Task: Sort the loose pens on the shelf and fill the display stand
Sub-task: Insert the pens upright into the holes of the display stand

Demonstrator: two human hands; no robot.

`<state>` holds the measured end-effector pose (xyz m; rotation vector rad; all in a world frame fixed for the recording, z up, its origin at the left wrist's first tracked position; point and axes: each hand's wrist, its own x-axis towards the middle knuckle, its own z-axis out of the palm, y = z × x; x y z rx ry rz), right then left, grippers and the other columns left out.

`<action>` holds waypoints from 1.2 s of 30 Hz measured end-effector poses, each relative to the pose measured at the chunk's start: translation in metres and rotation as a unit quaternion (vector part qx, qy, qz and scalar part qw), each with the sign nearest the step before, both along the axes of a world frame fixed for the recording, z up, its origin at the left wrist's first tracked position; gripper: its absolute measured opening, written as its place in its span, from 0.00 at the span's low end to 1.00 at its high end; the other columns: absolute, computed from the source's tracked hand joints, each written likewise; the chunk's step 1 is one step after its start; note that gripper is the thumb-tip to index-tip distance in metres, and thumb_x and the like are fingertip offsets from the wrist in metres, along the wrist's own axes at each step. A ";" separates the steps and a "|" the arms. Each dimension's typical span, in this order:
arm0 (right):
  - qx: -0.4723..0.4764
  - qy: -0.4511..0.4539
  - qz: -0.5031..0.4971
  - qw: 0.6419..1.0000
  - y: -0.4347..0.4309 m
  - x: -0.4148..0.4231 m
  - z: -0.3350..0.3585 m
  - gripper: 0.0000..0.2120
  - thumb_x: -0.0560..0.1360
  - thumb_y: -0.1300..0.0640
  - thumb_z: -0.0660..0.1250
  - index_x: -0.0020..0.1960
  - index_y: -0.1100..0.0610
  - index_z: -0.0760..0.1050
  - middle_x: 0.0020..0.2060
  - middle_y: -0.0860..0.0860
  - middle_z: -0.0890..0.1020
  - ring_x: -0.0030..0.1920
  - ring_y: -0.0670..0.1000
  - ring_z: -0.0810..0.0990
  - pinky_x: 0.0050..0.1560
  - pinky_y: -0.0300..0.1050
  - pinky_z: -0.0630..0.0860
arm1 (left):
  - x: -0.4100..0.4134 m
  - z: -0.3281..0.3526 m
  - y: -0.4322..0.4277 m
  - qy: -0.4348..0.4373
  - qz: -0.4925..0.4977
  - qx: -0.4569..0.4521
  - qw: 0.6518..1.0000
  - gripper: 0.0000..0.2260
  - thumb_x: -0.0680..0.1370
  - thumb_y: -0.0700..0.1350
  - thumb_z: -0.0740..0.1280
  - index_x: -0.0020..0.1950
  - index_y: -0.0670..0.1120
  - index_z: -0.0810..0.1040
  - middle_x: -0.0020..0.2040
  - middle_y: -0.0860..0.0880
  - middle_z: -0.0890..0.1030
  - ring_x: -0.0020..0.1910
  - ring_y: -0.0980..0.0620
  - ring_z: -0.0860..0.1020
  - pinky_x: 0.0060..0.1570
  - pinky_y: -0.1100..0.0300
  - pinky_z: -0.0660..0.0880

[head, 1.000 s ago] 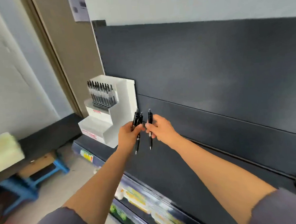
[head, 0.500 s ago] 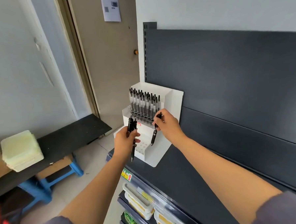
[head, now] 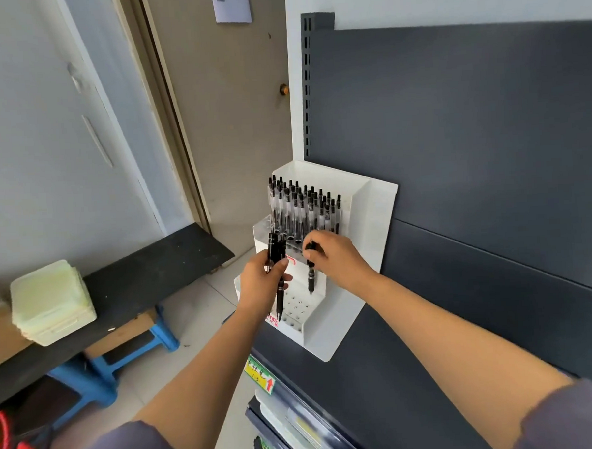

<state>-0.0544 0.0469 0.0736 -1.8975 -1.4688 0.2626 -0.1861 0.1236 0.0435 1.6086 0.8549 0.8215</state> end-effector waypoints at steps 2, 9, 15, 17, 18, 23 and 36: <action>-0.020 -0.034 0.027 0.999 0.004 0.006 0.005 0.04 0.78 0.60 0.63 0.49 0.59 0.76 0.42 0.48 0.76 0.43 0.49 0.74 0.45 0.46 0.73 | 0.008 0.000 0.006 -0.005 -0.008 0.000 1.000 0.01 0.79 0.39 0.63 0.49 0.42 0.74 0.39 0.49 0.76 0.35 0.49 0.80 0.39 0.54 0.79; -0.057 0.019 0.029 0.998 0.007 0.013 0.008 0.03 0.77 0.60 0.64 0.47 0.55 0.76 0.39 0.47 0.78 0.36 0.44 0.78 0.33 0.31 0.73 | 0.029 -0.004 0.025 -0.025 -0.043 0.023 0.999 0.03 0.79 0.40 0.63 0.50 0.45 0.76 0.39 0.49 0.80 0.37 0.48 0.81 0.40 0.53 0.80; -0.099 0.001 -0.049 0.994 0.009 0.003 -0.002 0.04 0.76 0.58 0.66 0.50 0.54 0.76 0.41 0.47 0.79 0.41 0.47 0.77 0.44 0.40 0.74 | 0.032 -0.009 0.040 -0.033 -0.110 0.031 0.993 0.03 0.79 0.40 0.63 0.49 0.46 0.76 0.40 0.48 0.80 0.38 0.49 0.81 0.40 0.55 0.80; -0.092 -0.011 -0.108 0.990 0.013 -0.005 -0.004 0.05 0.76 0.56 0.67 0.51 0.52 0.74 0.38 0.45 0.77 0.41 0.49 0.77 0.44 0.46 0.75 | 0.027 -0.010 0.046 -0.033 -0.130 0.032 0.990 0.04 0.79 0.40 0.63 0.48 0.48 0.76 0.39 0.49 0.80 0.36 0.50 0.81 0.39 0.55 0.80; -0.089 -0.025 -0.130 0.987 0.015 -0.009 -0.005 0.05 0.75 0.55 0.68 0.51 0.51 0.74 0.38 0.44 0.76 0.40 0.49 0.76 0.43 0.46 0.75 | 0.025 -0.011 0.050 -0.033 -0.142 0.032 0.989 0.04 0.79 0.41 0.63 0.49 0.48 0.76 0.39 0.49 0.80 0.36 0.51 0.81 0.39 0.55 0.81; -0.113 -0.098 -0.212 0.966 0.018 -0.030 -0.012 0.06 0.76 0.52 0.65 0.51 0.50 0.79 0.43 0.45 0.74 0.44 0.48 0.75 0.42 0.43 0.70 | 0.015 -0.017 0.065 -0.034 -0.200 0.019 0.979 0.04 0.79 0.41 0.63 0.52 0.47 0.75 0.40 0.47 0.80 0.35 0.52 0.80 0.40 0.54 0.81; -0.110 -0.145 -0.301 0.936 0.026 -0.045 -0.005 0.06 0.77 0.59 0.63 0.50 0.55 0.78 0.46 0.51 0.79 0.47 0.53 0.78 0.42 0.47 0.75 | 0.010 -0.020 0.063 -0.033 -0.250 0.014 0.968 0.03 0.79 0.42 0.63 0.51 0.47 0.75 0.41 0.50 0.77 0.38 0.51 0.80 0.42 0.55 0.79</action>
